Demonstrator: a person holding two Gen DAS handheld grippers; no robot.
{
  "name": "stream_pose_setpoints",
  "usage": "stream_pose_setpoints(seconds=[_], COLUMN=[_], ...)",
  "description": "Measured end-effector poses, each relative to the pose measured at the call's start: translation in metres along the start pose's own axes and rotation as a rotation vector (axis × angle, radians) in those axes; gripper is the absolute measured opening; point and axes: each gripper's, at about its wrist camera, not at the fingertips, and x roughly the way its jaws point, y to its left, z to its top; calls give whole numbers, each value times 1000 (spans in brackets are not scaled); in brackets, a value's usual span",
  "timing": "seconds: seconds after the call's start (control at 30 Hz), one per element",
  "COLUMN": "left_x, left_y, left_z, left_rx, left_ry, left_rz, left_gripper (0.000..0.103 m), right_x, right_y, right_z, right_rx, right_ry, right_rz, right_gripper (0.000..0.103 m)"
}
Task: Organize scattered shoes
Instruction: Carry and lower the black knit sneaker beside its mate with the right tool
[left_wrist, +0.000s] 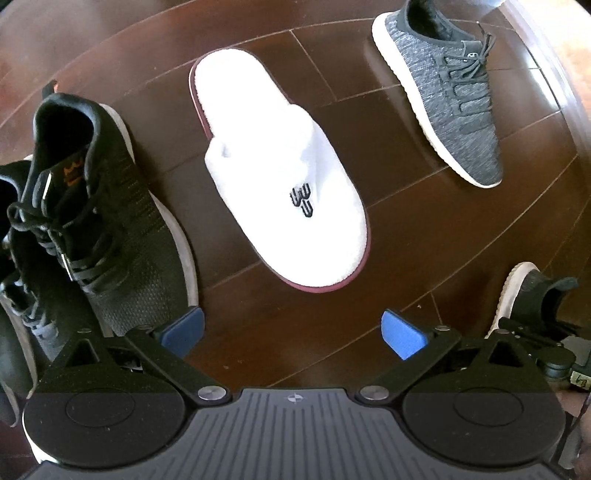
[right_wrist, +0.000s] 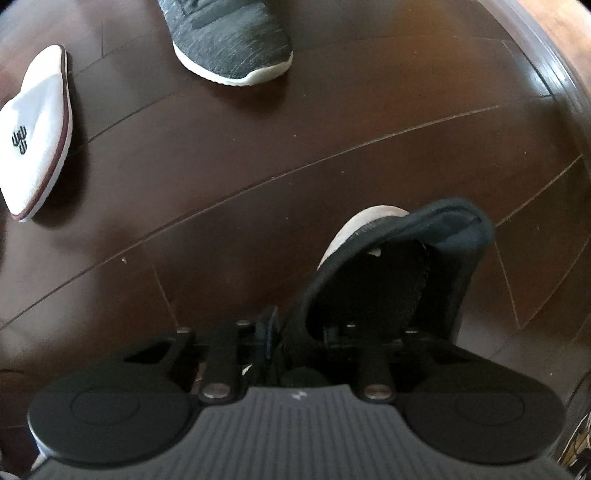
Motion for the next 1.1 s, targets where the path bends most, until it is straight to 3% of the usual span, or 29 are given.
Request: stream_pose_setpoints(seconds=[0.23,0.57,1.1], left_x=[4,-4,-18], left_y=[6,16,33], left_z=[8,24,56], left_rx=[-13,-22,-103], left_ry=[19,-31,-110], left_rz=[-25,-13,21], left_gripper=[103,103,103], right_x=[-8,-25,-36], right_y=[8,22,26], right_z=[7,29,173], right_rx=[-99,-300,-712], right_ry=[6,-5,-143], right_rz=[-57,-134,-233], right_gripper=[18,16,16])
